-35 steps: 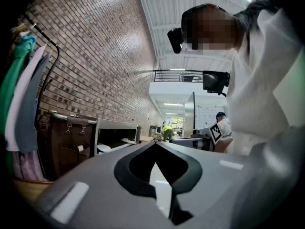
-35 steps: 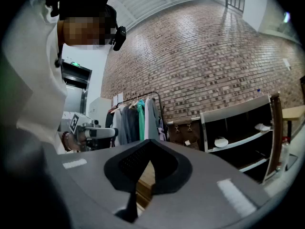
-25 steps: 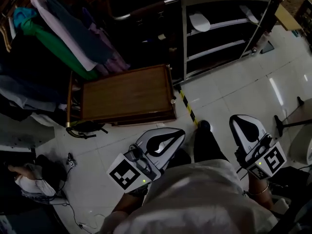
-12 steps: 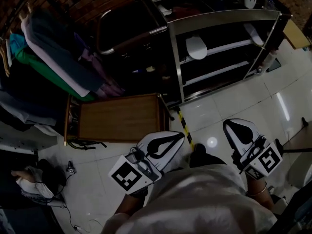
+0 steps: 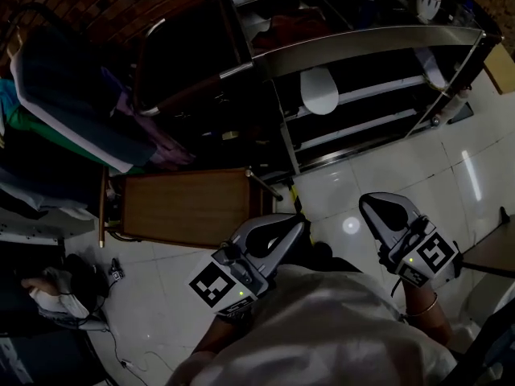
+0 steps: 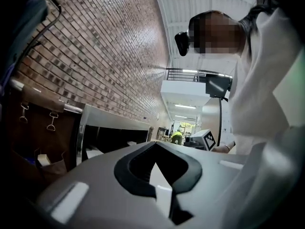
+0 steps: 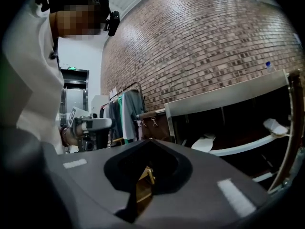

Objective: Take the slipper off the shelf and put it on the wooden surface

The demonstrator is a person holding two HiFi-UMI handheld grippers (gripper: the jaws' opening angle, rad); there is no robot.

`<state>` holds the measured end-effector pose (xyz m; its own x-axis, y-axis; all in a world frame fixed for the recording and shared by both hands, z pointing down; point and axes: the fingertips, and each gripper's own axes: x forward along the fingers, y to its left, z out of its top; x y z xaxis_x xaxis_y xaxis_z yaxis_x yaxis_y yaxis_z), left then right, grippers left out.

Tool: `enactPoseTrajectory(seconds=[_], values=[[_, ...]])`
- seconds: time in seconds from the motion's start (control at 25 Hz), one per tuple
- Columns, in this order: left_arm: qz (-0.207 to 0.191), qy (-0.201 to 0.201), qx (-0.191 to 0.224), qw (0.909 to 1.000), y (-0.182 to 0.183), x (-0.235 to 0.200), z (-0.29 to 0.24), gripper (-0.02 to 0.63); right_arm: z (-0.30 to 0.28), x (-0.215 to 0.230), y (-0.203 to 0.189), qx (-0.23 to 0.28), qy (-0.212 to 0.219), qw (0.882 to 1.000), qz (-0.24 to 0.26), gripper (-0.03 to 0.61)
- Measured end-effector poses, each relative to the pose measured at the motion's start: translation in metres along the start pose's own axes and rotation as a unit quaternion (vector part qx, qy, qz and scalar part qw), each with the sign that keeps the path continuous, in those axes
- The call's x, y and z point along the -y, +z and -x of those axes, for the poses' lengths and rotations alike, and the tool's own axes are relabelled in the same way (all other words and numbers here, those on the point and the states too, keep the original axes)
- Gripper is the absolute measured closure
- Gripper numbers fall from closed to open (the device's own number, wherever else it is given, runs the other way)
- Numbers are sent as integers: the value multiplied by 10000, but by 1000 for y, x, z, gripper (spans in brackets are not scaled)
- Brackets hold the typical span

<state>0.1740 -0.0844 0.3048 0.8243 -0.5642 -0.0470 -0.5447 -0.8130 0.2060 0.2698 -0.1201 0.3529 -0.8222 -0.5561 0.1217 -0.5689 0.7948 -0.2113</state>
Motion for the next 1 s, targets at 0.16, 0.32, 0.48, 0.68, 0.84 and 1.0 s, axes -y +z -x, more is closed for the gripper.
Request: enactPoseTrajectory(seconds=[0.16, 0.32, 0.48, 0.68, 0.84, 1.0], values=[[-382, -78, -262, 9989, -2, -42, -18, 619, -36, 50, -9, -77, -348, 9993, -147, 564], [-616, -247, -480, 9966, -6, -89, -40, 620, -73, 94, -10, -149, -711, 9971, -223, 554], [-726, -737, -519, 9933, -2, -116, -55, 621, -117, 142, -33, -427, -1239, 9913, -96, 490], [-1069, -913, -742, 9873, -24, -143, -71, 623, -151, 198, -75, -608, -1768, 9819, -304, 462], [-897, -1053, -749, 9875, -47, -151, -89, 623, -167, 226, -97, -745, -1811, 9802, -286, 451], [-1398, -1250, -925, 9779, -55, -151, -97, 623, -182, 246, -115, -788, -1713, 9815, -323, 422]])
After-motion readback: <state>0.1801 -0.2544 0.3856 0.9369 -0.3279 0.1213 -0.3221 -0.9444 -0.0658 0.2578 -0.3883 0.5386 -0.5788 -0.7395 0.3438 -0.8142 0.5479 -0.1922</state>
